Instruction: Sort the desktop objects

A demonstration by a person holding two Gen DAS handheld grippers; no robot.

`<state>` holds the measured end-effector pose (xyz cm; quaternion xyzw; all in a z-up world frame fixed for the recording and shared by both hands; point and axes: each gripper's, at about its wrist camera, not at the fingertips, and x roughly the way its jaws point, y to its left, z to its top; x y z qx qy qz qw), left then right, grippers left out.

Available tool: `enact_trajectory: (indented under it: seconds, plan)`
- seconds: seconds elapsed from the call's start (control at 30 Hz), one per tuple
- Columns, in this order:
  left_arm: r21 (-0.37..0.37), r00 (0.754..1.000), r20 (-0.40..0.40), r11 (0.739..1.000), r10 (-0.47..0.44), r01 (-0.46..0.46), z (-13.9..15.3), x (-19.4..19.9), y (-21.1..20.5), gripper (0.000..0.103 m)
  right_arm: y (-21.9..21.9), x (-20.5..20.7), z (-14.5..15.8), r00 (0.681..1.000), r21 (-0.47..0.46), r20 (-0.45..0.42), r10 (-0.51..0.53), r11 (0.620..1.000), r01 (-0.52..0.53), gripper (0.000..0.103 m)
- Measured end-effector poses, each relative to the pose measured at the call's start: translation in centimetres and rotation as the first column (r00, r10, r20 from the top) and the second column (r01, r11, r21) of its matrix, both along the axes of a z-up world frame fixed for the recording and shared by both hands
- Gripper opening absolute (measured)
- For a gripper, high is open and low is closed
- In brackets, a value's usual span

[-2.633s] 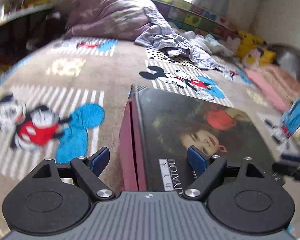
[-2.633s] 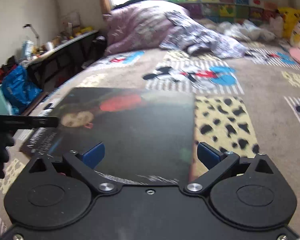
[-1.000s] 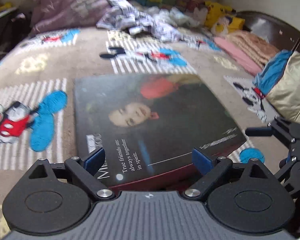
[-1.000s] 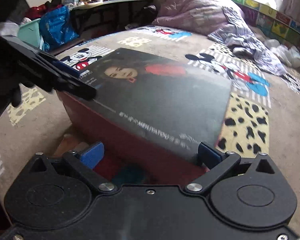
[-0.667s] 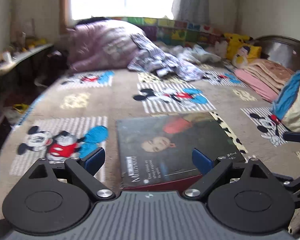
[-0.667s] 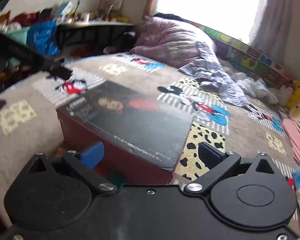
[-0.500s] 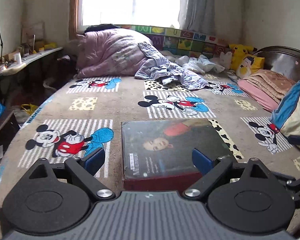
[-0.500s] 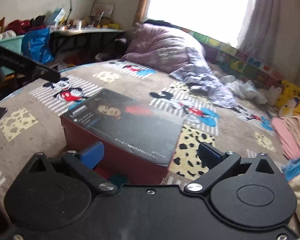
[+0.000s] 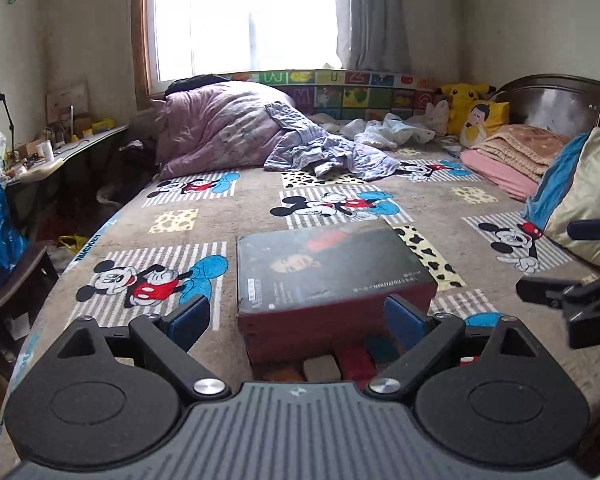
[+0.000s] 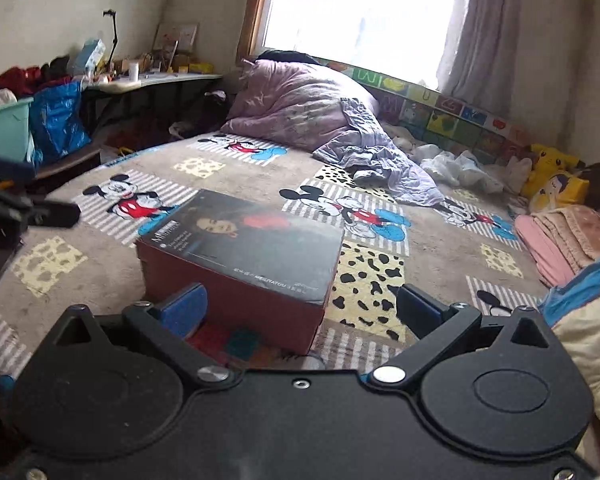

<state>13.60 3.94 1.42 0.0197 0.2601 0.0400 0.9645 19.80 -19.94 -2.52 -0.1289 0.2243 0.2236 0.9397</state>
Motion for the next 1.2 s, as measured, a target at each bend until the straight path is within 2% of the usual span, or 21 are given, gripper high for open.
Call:
enact_trajectory:
  seconds: [0.1, 0.2, 0.47, 0.77, 0.9, 1.2]
  plan:
    - [-0.022, 1.0, 0.0, 1.0, 0.004, -0.004, -0.5, -1.3, -0.4, 0.094, -0.6, -1.5, 0.6, 1.0, 0.044, -0.003, 0.007, 0.999, -0.007, 0.102]
    - [-0.024, 1.0, 0.0, 1.0, 0.02, -0.02, -1.1, -2.6, -0.7, 0.094, -0.9, -2.9, 0.6, 1.0, 0.046, 0.014, -0.022, 0.999, 0.022, 0.102]
    - [-0.006, 0.998, 0.007, 0.998, 0.055, -0.055, -2.6, -6.2, -1.6, 0.094, -1.2, -4.9, -0.9, 0.998, 0.059, -0.055, -0.028, 0.998, 0.031, 0.102]
    - [-0.063, 0.998, 0.052, 0.998, 0.023, -0.02, -1.9, -9.8, -3.0, 0.094, -1.4, -8.7, -1.5, 0.997, 0.089, -0.073, -0.031, 0.995, 0.038, 0.102]
    - [-0.044, 0.998, 0.068, 0.999, 0.009, -0.006, -1.6, -10.8, -4.2, 0.094, -1.8, -10.1, -1.4, 0.997, 0.125, -0.08, -0.016, 0.992, 0.026, 0.102]
    - [-0.078, 0.999, 0.042, 0.997, -0.012, 0.015, -2.0, -10.7, -4.7, 0.094, -1.9, -10.1, -2.3, 0.992, 0.133, -0.125, 0.009, 0.991, 0.008, 0.102]
